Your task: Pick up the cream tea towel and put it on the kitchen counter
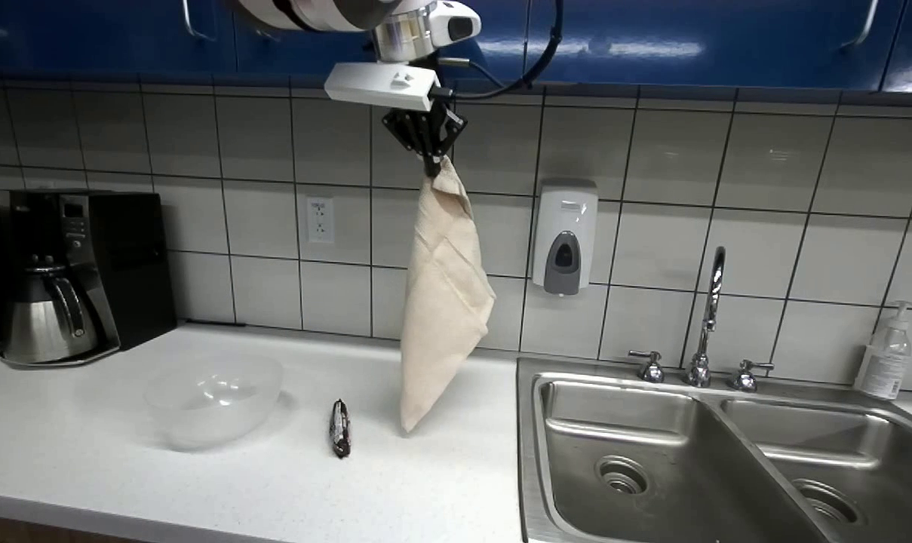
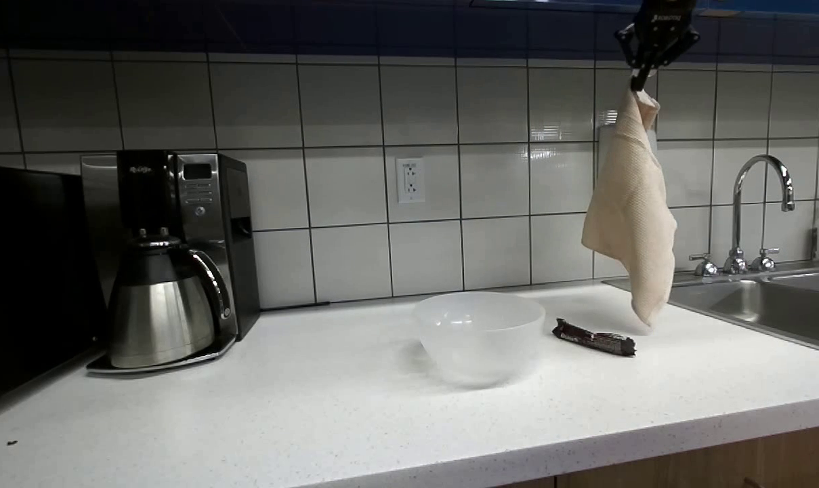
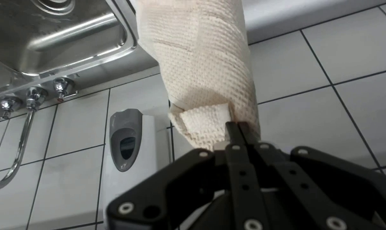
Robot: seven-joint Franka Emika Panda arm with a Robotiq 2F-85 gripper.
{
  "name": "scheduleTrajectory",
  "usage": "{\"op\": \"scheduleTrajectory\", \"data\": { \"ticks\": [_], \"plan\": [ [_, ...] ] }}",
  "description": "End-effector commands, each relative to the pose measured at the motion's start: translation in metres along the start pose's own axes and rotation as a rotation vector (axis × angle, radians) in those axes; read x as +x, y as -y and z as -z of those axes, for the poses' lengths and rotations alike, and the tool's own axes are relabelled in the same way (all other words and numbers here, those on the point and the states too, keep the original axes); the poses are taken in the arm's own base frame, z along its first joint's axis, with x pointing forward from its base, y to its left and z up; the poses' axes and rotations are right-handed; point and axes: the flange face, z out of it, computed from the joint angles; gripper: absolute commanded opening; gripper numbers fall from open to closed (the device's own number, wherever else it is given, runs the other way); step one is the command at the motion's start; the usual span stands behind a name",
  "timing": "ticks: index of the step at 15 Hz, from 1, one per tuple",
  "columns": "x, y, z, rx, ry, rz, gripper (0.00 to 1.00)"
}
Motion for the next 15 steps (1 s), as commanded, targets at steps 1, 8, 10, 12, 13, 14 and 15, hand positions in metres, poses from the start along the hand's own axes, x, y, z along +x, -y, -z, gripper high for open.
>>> {"op": "scheduleTrajectory", "data": {
  "ticks": [1, 8, 10, 12, 13, 14, 15],
  "plan": [
    [-0.023, -0.021, -0.022, -0.054, 0.042, 0.001, 0.01],
    [-0.096, -0.053, -0.072, -0.123, 0.185, -0.043, 0.01],
    [-0.114, -0.059, -0.086, -0.146, 0.211, -0.05, 0.01],
    [-0.132, -0.065, -0.1, -0.172, 0.233, -0.06, 0.01],
    [-0.141, -0.068, -0.106, -0.187, 0.241, -0.068, 0.01],
    [-0.147, -0.07, -0.112, -0.199, 0.248, -0.075, 0.01],
    [-0.153, -0.072, -0.117, -0.212, 0.252, -0.08, 0.01]
  ]
}}
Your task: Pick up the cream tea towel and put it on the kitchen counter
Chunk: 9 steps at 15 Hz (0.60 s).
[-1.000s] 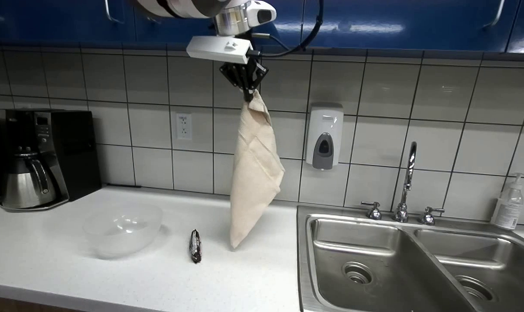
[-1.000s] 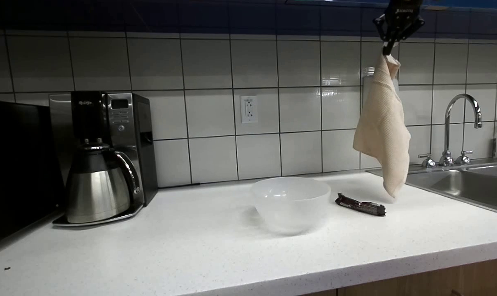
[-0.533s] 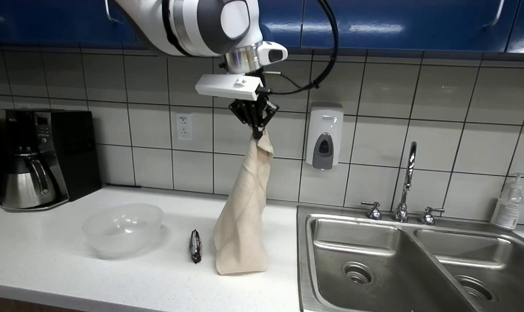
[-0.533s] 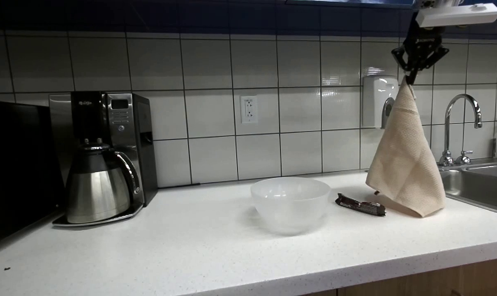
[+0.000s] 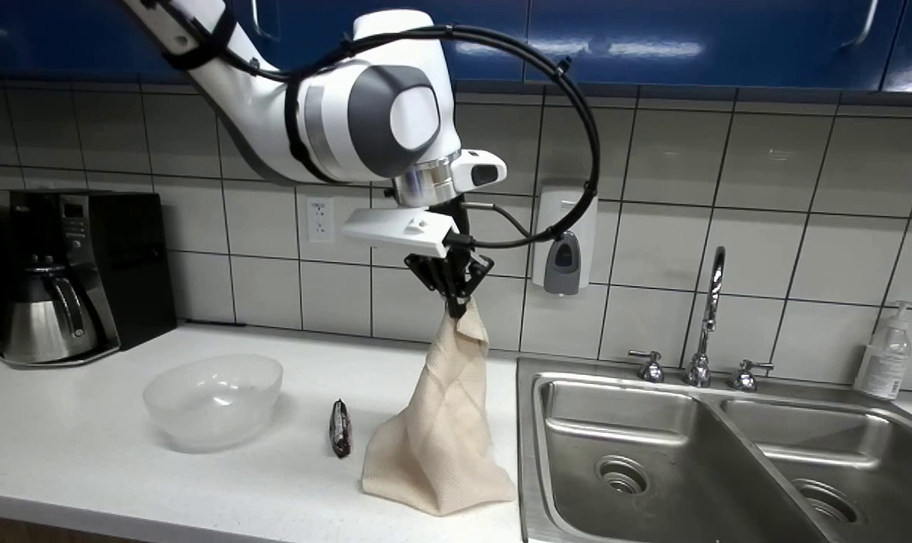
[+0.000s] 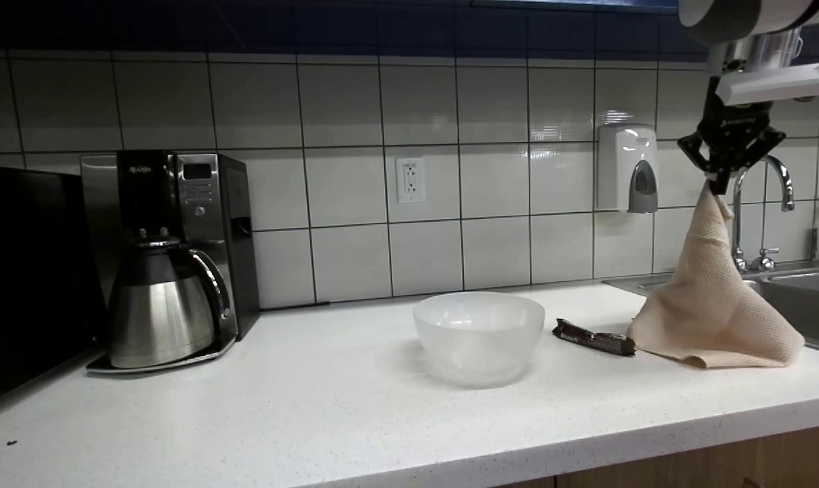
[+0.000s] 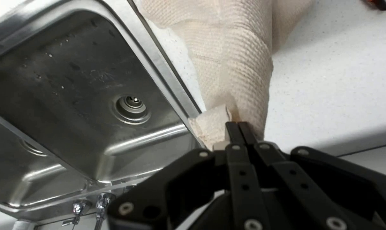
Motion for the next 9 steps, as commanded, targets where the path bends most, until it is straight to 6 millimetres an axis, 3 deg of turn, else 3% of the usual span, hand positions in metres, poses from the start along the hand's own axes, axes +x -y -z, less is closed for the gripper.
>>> {"op": "scheduleTrajectory", "data": {
  "ticks": [1, 6, 7, 8, 9],
  "plan": [
    [-0.014, -0.005, -0.022, -0.049, 0.0, -0.035, 0.01],
    [-0.026, -0.001, -0.038, -0.077, 0.022, -0.053, 0.01],
    [-0.026, 0.002, -0.036, -0.078, 0.041, -0.06, 0.28],
    [-0.027, 0.006, -0.031, -0.062, 0.068, -0.065, 0.29],
    [-0.03, 0.012, -0.024, -0.043, 0.104, -0.058, 0.36]
  ]
}}
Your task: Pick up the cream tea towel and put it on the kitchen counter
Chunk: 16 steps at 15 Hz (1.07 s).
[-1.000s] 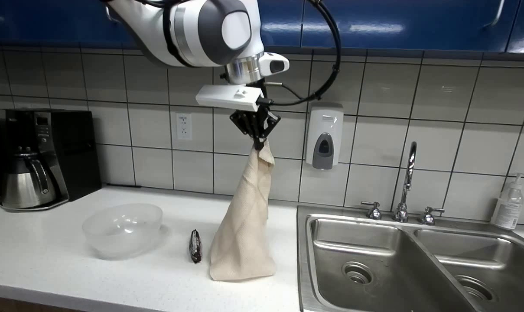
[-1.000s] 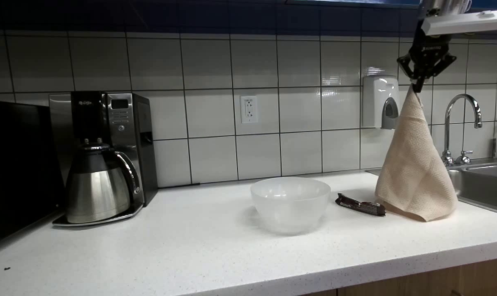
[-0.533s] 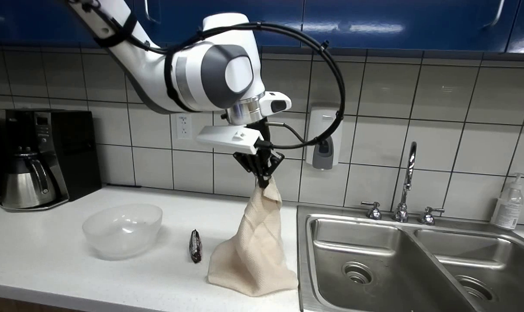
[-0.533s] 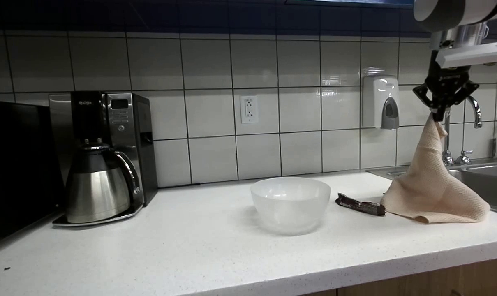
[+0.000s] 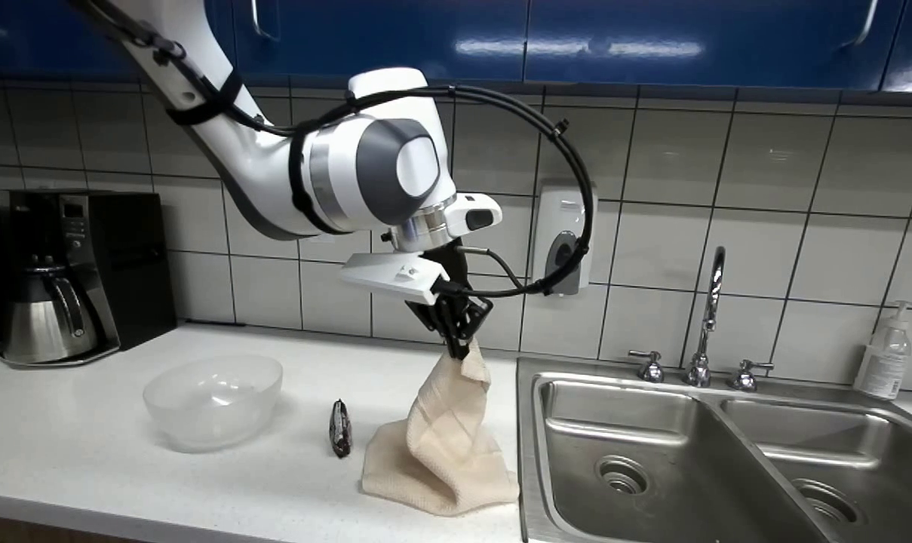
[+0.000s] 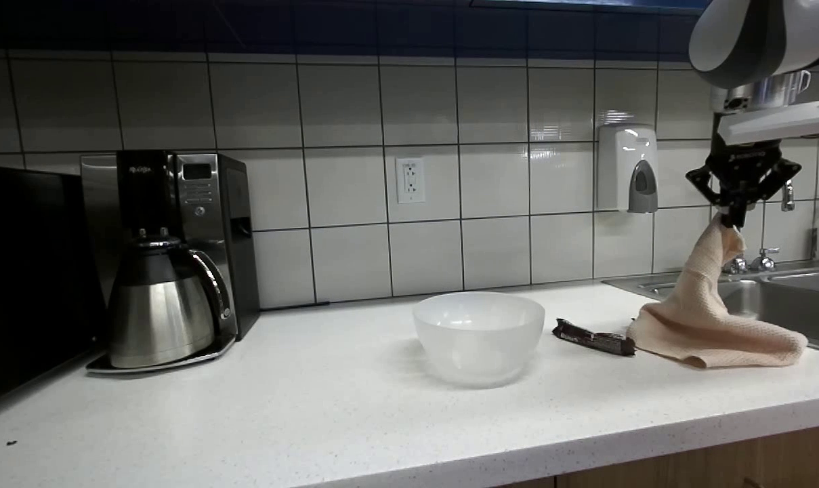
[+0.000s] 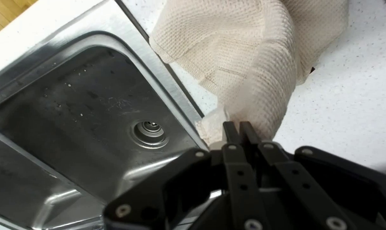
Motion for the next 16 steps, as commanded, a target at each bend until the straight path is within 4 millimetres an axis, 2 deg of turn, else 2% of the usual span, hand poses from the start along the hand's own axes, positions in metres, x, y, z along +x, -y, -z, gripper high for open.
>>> {"op": "scheduleTrajectory", "data": {
  "ticks": [1, 8, 9, 10, 12, 16],
  "plan": [
    [-0.007, 0.016, 0.027, 0.035, 0.093, 0.005, 0.42],
    [-0.036, 0.046, 0.096, 0.122, 0.309, 0.045, 0.95],
    [-0.042, 0.048, 0.105, 0.123, 0.338, 0.058, 0.99],
    [-0.032, 0.045, 0.084, 0.102, 0.305, 0.03, 0.85],
    [-0.037, 0.048, 0.097, 0.107, 0.323, 0.04, 0.99],
    [-0.039, 0.048, 0.1, 0.108, 0.327, 0.042, 1.0]
  ]
}}
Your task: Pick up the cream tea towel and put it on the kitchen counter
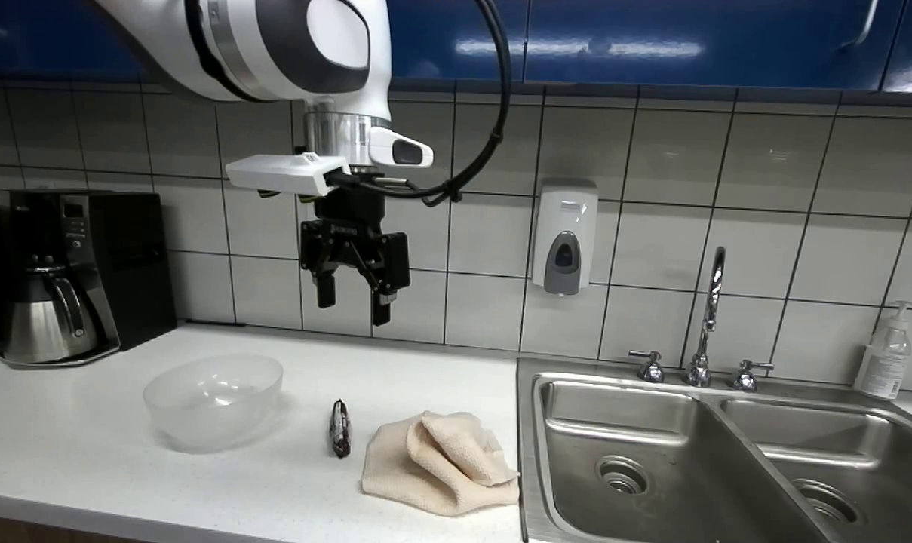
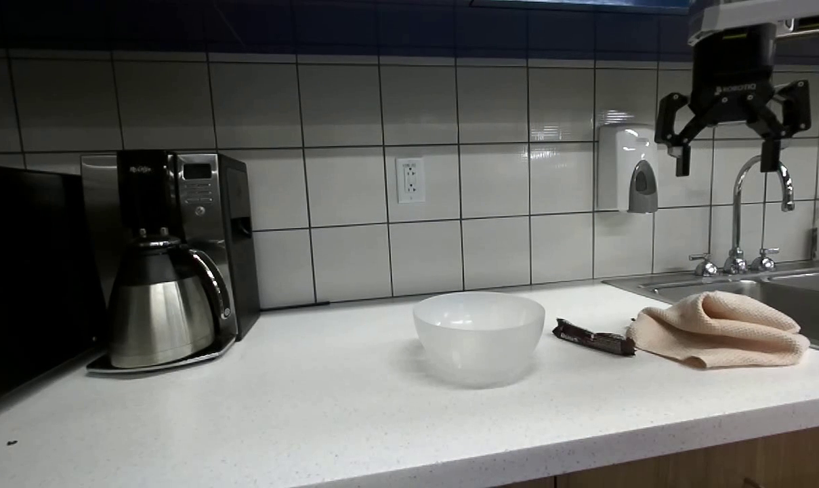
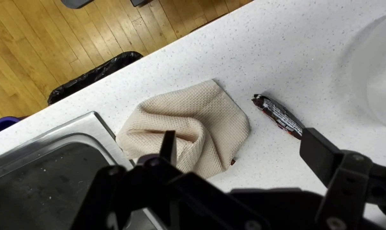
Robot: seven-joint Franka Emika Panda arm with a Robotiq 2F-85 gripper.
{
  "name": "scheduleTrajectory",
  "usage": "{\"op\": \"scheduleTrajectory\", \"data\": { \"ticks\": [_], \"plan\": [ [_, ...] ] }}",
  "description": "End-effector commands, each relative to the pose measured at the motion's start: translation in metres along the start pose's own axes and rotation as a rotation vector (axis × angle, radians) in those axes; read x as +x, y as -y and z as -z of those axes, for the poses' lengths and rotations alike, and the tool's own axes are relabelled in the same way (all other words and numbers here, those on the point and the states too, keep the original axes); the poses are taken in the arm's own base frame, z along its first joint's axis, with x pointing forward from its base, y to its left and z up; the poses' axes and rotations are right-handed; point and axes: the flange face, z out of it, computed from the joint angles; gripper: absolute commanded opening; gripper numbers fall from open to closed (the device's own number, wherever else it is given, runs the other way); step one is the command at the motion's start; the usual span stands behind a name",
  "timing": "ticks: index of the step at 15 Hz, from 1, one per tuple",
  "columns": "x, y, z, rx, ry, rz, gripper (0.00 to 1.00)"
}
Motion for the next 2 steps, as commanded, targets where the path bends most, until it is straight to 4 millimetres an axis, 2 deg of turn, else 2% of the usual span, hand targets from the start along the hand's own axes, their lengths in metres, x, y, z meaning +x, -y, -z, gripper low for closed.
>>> {"op": "scheduleTrajectory", "data": {
  "ticks": [1, 2],
  "plan": [
    [0.0, 0.0, 0.0002, 0.0, 0.001, 0.0, 1.0],
    [0.0, -0.0001, 0.0, 0.0, 0.002, 0.0, 1.0]
  ]
}}
